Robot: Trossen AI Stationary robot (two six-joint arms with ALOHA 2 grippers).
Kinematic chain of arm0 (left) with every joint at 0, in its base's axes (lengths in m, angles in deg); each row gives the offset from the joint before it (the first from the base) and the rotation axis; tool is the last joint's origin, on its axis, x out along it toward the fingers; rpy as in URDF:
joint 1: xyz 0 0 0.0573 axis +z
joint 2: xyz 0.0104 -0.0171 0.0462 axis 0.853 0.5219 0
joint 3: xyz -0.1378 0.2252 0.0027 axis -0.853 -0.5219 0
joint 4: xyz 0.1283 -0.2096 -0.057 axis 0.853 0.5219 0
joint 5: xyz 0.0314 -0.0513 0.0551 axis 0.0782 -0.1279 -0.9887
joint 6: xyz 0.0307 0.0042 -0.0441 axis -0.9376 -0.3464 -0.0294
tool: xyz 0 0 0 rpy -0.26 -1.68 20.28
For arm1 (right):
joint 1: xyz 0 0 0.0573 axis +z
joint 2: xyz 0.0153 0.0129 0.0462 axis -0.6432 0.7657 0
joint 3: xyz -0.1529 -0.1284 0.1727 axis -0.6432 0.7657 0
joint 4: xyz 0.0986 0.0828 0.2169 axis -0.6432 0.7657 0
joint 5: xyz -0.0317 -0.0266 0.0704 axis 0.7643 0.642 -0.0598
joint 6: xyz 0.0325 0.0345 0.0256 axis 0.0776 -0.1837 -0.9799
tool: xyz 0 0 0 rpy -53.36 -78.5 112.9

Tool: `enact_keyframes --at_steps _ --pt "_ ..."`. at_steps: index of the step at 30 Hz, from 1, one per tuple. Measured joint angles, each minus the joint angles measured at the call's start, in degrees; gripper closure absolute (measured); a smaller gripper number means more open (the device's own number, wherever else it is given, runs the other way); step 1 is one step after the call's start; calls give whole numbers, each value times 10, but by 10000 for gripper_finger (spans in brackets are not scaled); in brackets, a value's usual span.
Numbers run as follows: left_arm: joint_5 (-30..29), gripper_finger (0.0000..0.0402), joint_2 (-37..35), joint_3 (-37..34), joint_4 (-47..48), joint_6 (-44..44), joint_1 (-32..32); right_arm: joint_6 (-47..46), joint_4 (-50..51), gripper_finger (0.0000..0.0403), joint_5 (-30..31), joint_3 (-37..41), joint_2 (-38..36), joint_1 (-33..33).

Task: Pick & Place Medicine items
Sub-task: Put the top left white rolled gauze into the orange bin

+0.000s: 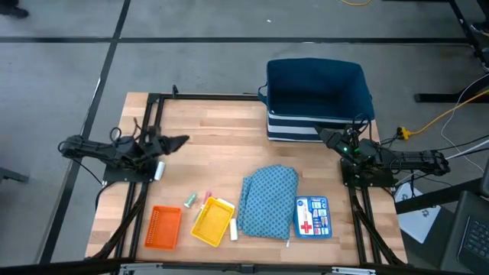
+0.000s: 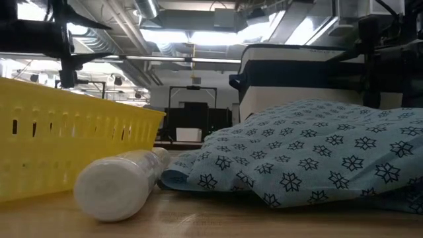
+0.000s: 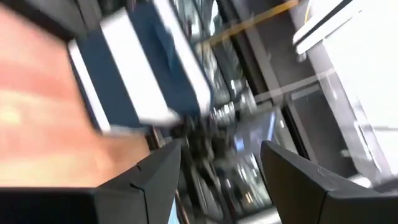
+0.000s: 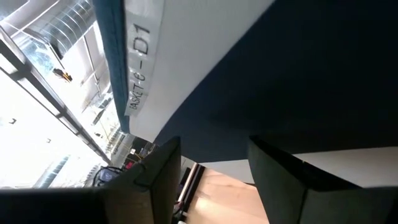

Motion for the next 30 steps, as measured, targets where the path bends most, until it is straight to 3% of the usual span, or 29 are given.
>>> enact_keyframes --at_steps 4,7,12,19,25,30 --pt "58 180 29 40 4 -10 0 -3 0 214 0 0 0 0" --pt "95 180 61 99 61 -35 0 -3 0 214 0 0 0 0" --pt "171 180 139 225 301 -30 0 -3 0 214 3 0 0 0" --pt "278 180 281 351 538 -66 0 -3 0 214 28 0 0 0" --pt "363 180 384 392 706 -79 0 -3 0 214 27 0 0 0" --pt "391 180 462 392 783 -164 0 1 1 214 26 0 0 0"
